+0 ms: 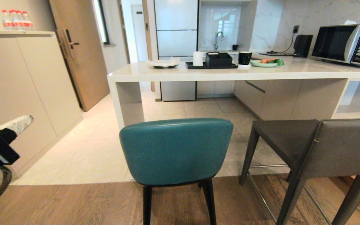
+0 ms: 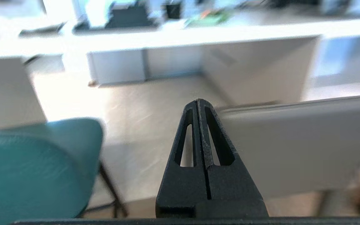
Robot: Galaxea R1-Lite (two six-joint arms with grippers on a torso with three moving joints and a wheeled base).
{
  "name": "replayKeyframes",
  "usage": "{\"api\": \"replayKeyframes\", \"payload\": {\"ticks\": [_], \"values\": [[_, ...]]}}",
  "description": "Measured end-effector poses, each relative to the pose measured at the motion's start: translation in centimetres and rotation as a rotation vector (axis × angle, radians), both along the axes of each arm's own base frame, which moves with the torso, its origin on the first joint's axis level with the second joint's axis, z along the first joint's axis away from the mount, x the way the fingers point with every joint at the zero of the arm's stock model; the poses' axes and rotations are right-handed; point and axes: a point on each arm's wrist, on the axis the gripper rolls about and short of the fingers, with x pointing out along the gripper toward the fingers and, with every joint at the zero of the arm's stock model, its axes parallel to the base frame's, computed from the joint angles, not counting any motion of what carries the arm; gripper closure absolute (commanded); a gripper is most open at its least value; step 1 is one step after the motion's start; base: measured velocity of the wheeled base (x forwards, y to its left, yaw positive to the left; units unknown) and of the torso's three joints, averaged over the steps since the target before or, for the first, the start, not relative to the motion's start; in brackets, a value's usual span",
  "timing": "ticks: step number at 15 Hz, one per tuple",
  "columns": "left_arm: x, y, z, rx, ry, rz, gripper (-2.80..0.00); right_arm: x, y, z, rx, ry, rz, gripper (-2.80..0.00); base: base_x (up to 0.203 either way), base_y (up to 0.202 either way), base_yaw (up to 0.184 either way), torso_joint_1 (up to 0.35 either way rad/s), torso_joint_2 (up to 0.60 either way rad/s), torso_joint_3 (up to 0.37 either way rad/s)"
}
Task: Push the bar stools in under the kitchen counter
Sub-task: Push the gray chair back under the dining table
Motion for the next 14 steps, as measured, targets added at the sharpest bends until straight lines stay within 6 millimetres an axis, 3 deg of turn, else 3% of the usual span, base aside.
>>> {"api": "replayKeyframes", "payload": {"ticks": [3,8,11,14], "values": [[-5.9,-0.3,1.7,0.014,-0.014,-0.107,0.00,-5.3,-0.8,1.1,-0.016,-0.039,-0.074,0.00,0.000,0.000,0.000,0.000,0.00,0.000],[-13.7,-0.5,0.6,0.052,-0.042,-0.281,0.00,-12.1,-0.9,0.5,-0.052,-0.107,-0.152,0.00,0.000,0.000,0.000,0.000,0.00,0.000],[-16.0,-0.2,-0.8,0.111,0.016,-0.306,0.00,-14.7,-0.3,0.5,-0.064,-0.191,-0.092,0.00,0.000,0.000,0.000,0.000,0.00,0.000],[-17.0,0.3,-0.3,0.145,-0.050,-0.090,0.00,-15.6,-0.4,1.4,0.043,-0.236,0.009,0.00,0.000,0.000,0.000,0.000,0.00,0.000]]}}
